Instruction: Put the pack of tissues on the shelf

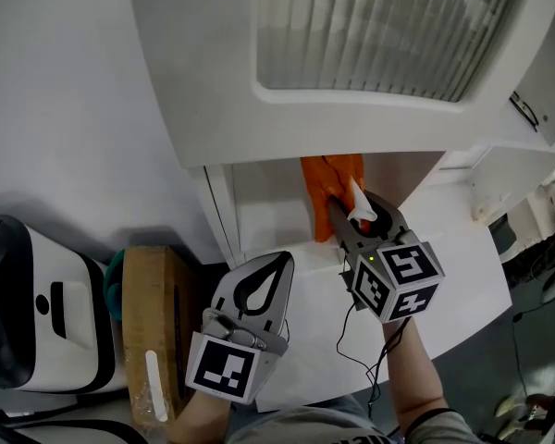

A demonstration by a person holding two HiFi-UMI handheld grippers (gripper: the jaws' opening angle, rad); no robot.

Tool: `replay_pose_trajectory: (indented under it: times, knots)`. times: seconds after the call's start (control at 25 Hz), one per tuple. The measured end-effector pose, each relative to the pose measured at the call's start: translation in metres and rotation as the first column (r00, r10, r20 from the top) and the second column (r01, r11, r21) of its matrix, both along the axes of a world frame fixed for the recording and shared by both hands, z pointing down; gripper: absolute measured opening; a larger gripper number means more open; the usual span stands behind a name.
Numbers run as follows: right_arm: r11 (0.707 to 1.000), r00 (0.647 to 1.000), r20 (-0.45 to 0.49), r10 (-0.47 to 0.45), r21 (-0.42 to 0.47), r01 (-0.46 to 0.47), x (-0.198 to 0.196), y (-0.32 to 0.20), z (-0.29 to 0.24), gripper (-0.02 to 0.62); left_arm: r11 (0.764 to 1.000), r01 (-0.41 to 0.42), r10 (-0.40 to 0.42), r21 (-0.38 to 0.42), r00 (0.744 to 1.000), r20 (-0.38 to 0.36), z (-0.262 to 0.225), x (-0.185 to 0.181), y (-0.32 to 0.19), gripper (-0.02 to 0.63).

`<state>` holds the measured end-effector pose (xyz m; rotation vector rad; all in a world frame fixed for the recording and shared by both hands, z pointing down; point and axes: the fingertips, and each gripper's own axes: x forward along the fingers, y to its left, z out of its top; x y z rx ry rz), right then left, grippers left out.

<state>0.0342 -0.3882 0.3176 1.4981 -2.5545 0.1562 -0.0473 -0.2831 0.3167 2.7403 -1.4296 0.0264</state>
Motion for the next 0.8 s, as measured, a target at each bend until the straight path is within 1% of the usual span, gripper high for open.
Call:
replay_pose_trajectory:
  times: [0.16,0.24,0.36,0.4,0.8]
  knots:
    - [1.000,1.000,-0.013,0.016,-0.001,-0.016,-0.001,-0.014,0.005,0.172,1.000,0.011,-0.011,-0.008,1.000,0.005,0.001,-0.001,-0.005,0.026]
    - [0.999,0.999,-0.026,0.031,-0.007,-0.031,0.003,-0.021,0.011,0.188,1.000,0.015,-0.015,-0.013,1.000,0.009,0.003,0.002,-0.007,0.026]
    - [0.999,0.999,-0.015,0.040,0.003,-0.040,0.000,-0.025,0.012,0.233,1.000,0.020,-0.019,-0.019,1.000,0.011,0.006,-0.003,-0.009,0.026]
    - [0.999,0.999,-0.010,0.041,0.007,-0.041,-0.003,-0.026,0.010,0.239,1.000,0.020,-0.020,-0.019,1.000,0.010,0.006,-0.006,-0.010,0.026]
    - [0.998,0.999,0.015,0.051,0.046,-0.051,-0.001,-0.025,-0.007,0.236,1.000,0.005,-0.005,-0.018,1.000,0.001,0.004,-0.007,-0.016,0.026]
